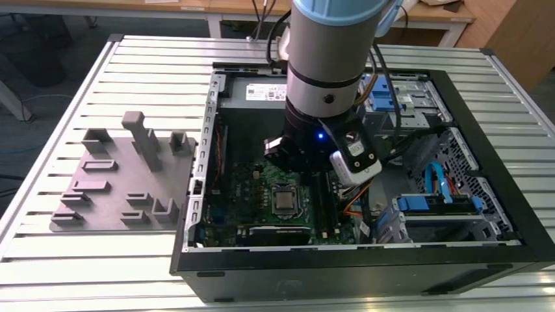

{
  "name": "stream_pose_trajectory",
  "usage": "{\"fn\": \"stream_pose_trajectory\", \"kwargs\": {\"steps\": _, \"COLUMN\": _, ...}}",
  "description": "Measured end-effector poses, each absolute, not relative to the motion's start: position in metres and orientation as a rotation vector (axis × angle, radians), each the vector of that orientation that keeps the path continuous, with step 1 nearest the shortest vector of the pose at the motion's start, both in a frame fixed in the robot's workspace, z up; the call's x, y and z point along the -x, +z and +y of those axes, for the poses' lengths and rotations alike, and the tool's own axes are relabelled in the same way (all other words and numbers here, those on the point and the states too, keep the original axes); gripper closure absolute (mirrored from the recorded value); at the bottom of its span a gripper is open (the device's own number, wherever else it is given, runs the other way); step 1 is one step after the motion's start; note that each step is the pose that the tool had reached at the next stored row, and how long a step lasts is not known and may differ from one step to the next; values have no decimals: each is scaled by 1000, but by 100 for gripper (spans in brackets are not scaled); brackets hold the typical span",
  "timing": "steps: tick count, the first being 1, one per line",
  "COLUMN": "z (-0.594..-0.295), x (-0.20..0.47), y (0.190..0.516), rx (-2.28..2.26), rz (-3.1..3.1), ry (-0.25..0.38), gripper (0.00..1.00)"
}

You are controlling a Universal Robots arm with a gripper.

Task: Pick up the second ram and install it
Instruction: 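Insert the second ram into the second slot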

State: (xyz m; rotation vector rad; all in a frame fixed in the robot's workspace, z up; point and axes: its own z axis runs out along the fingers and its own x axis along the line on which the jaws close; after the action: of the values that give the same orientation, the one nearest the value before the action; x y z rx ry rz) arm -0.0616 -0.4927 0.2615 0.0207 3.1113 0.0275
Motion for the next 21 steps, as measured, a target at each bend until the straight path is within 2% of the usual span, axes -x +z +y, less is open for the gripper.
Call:
{"fn": "stream_pose_trajectory", "kwargs": {"steps": 5, "z": -493, "x": 62, "y": 261, "rx": -145, "rz": 3107, "ry": 25, "gripper": 89}}
{"fn": "stream_pose_trajectory", "kwargs": {"steps": 21, "z": -493, "x": 56, "y": 253, "rx": -146, "rz": 3108, "ry": 26, "gripper": 89}}
